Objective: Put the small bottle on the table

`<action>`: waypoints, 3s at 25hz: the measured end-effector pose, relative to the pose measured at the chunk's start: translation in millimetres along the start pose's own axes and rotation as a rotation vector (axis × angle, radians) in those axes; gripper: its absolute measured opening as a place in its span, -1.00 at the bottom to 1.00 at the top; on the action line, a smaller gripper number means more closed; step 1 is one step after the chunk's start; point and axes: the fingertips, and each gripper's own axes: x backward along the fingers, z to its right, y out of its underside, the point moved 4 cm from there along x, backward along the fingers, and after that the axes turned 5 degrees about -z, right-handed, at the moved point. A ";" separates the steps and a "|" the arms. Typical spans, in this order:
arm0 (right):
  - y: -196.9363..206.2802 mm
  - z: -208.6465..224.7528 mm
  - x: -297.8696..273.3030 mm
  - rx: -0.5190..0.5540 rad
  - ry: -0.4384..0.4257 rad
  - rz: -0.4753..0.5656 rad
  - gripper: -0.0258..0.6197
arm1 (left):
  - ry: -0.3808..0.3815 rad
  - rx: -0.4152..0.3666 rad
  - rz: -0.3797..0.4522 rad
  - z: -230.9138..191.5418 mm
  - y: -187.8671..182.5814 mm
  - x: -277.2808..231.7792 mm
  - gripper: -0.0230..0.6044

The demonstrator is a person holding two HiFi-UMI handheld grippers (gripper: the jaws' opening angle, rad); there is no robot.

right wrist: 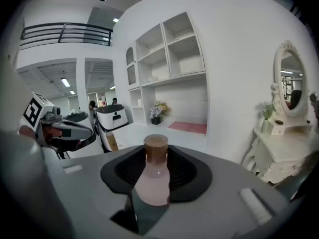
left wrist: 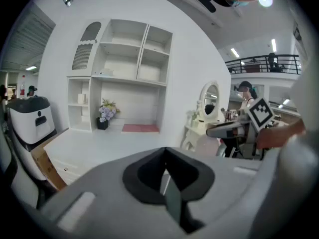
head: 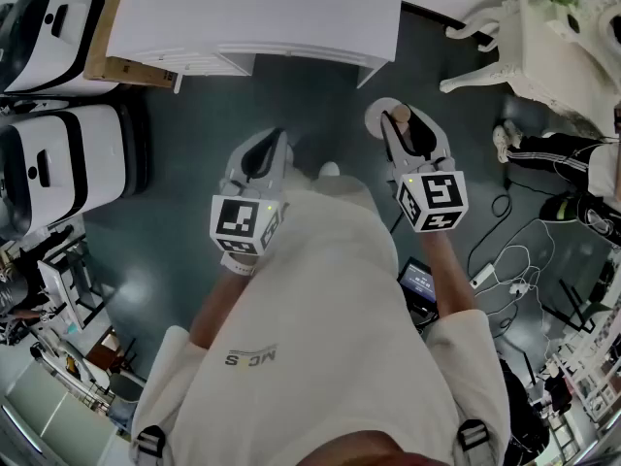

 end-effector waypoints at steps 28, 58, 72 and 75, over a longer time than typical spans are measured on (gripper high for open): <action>-15.9 -61.8 26.9 0.075 -0.107 0.051 -0.50 | -0.146 0.076 0.025 -8.1 26.5 74.4 -0.92; -263.4 -245.1 -443.5 0.095 -0.261 0.099 -0.50 | -0.125 0.150 0.078 -517.5 -103.3 -17.3 -0.92; -265.0 -253.4 -515.0 0.132 -0.313 0.061 -0.50 | -0.148 0.181 0.073 -562.6 -102.8 -44.9 -0.92; -257.1 -247.2 -523.5 0.129 -0.317 0.053 -0.50 | -0.145 0.179 0.051 -558.0 -97.5 -54.8 -0.92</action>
